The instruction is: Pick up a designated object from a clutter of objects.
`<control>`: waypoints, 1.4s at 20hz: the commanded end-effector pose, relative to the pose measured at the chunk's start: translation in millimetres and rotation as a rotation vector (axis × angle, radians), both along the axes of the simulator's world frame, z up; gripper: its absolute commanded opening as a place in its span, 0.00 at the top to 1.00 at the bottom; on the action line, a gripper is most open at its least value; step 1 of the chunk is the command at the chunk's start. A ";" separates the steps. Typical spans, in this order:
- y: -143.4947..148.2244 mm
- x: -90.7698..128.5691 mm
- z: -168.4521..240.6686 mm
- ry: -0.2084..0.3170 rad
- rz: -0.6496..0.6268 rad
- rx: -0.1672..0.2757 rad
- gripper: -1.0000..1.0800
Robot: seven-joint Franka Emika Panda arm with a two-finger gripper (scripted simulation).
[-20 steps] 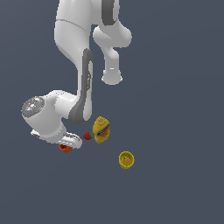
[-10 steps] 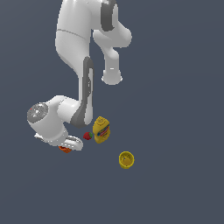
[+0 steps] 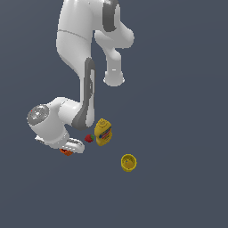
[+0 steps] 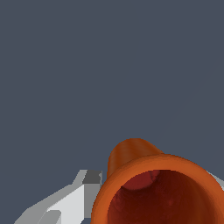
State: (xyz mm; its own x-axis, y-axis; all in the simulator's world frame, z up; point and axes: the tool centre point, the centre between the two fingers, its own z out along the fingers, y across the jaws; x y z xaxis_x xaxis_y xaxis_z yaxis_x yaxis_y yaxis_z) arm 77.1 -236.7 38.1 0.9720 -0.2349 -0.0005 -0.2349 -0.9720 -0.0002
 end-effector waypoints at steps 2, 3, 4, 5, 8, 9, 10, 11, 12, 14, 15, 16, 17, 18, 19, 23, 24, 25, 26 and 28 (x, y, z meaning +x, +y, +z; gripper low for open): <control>1.5 -0.3 1.6 0.000 0.000 0.000 1.00; 2.7 -0.7 2.9 0.000 0.000 0.000 1.00; 4.3 -1.2 4.5 0.000 0.000 0.000 1.00; 6.2 -1.7 6.5 0.000 0.000 0.000 1.00; 14.1 -4.1 14.8 0.000 0.000 0.000 1.00; 17.5 -5.1 18.3 0.000 0.000 0.000 1.00; 21.3 -6.2 22.3 0.000 0.000 0.000 1.00; 25.4 -7.4 26.6 0.000 0.000 0.000 1.00; 30.0 -8.7 31.4 0.000 0.000 0.000 1.00; 40.4 -11.7 42.2 -0.001 0.000 0.000 1.00; 46.1 -13.4 48.3 -0.001 0.000 0.000 1.00; 52.3 -15.2 54.7 -0.001 0.000 0.000 1.00; 59.0 -17.1 61.7 -0.001 0.000 0.000 1.00; 66.0 -19.2 69.1 -0.001 0.000 0.000 1.00; 73.5 -21.4 77.1 -0.001 0.000 0.000 1.00; 104.8 -30.3 110.2 -0.001 0.000 0.000 1.00; 112.9 -32.6 118.9 -0.001 0.000 0.000 1.00; 121.3 -34.9 127.7 -0.001 0.000 0.000 1.00; 129.6 -37.2 136.6 -0.001 0.000 0.000 1.00; 146.6 -42.0 154.9 0.000 0.000 -0.001 1.00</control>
